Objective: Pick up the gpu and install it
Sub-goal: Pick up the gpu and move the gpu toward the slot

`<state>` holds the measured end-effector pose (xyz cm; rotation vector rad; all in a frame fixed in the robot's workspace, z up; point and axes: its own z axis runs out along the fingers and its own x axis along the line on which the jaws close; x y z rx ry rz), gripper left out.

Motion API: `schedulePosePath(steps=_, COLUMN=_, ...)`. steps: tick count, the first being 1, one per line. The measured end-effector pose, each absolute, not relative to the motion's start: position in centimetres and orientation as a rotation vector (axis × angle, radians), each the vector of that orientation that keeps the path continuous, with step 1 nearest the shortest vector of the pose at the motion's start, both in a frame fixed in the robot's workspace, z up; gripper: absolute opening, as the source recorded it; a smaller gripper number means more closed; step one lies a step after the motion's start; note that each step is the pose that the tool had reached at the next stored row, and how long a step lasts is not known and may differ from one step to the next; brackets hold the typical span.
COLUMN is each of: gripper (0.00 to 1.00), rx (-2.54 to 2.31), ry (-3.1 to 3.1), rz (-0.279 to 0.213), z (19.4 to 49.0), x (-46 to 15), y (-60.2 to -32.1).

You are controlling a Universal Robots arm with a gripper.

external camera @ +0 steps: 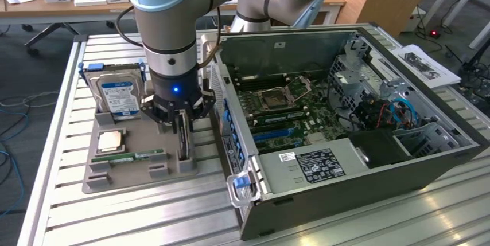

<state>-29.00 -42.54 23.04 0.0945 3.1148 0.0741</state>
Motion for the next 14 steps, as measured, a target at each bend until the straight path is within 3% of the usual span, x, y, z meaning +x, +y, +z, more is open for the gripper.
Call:
schedulePosePath(steps=10, gripper=0.37, rx=0.094, ry=3.115, rz=0.074, z=23.04, x=-29.00, y=-42.54)
schedulePosePath(steps=12, gripper=0.27, rx=0.094, ry=3.115, rz=0.074, z=23.04, x=-29.00, y=-42.54)
schedulePosePath(steps=14, gripper=0.27, rx=0.094, ry=3.115, rz=0.074, z=23.04, x=-29.00, y=-42.54)
